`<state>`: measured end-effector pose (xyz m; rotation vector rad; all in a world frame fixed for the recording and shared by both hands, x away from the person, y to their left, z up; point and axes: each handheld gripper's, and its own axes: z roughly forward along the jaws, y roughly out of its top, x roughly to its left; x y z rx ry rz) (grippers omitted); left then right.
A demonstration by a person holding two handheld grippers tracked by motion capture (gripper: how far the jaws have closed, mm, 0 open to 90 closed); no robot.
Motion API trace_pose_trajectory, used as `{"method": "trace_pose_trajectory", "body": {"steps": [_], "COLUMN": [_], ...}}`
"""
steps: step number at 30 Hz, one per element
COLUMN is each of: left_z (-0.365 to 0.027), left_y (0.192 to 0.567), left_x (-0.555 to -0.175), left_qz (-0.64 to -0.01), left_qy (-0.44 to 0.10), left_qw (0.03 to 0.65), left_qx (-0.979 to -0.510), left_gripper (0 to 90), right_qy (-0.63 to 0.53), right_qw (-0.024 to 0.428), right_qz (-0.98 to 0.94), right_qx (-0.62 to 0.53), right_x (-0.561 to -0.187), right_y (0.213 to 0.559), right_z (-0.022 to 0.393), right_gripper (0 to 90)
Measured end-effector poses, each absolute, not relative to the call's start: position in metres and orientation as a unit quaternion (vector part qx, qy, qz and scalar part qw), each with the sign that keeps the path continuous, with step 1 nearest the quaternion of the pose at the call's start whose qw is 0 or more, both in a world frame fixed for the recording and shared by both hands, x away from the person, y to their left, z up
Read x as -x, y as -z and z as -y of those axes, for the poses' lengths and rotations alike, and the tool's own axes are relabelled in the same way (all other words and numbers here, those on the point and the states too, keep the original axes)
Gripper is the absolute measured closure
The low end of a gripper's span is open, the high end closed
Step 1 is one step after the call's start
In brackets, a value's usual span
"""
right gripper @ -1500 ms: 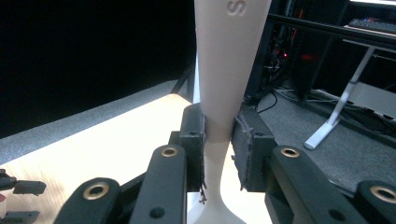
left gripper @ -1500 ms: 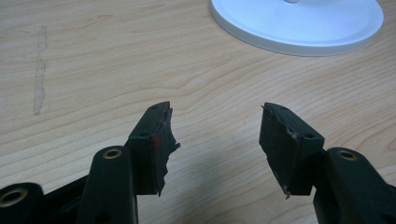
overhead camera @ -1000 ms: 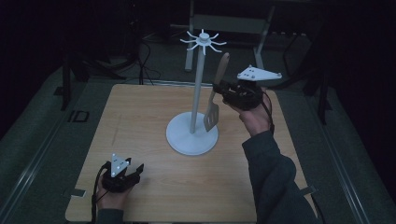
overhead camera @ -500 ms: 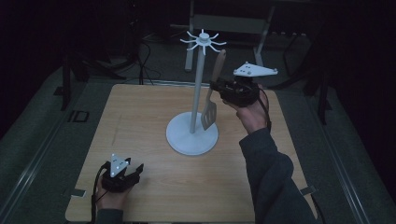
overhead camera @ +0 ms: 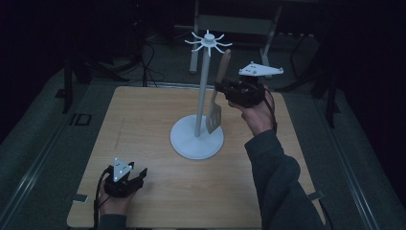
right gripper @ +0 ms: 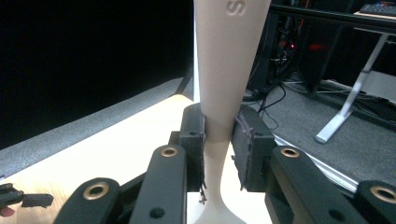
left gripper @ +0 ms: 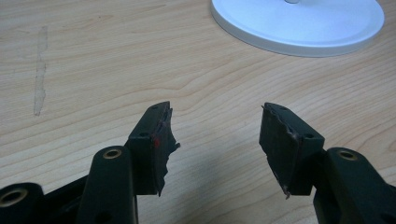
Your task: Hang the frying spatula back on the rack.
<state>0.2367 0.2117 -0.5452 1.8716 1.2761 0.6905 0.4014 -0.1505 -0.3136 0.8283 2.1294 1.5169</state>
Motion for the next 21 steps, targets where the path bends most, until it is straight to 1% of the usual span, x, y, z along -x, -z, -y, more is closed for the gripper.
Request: {"method": "trace_pose_trajectory", "body": {"steps": [21], "left_z": [-0.2112], "left_y": [0.5452], "left_x": [-0.2365], "left_qz": [-0.498], "left_qy": [-0.270], "left_qw": [0.377], "left_qx": [-0.733], "left_gripper": [44.3], "right_qy": [-0.535], "right_qw": [0.194], "right_qz": [-0.766], "right_qx": [-0.298], "right_x": [-0.4075], "right_y": [0.3077], "right_z": [0.1420], "right_gripper": [74.7]}}
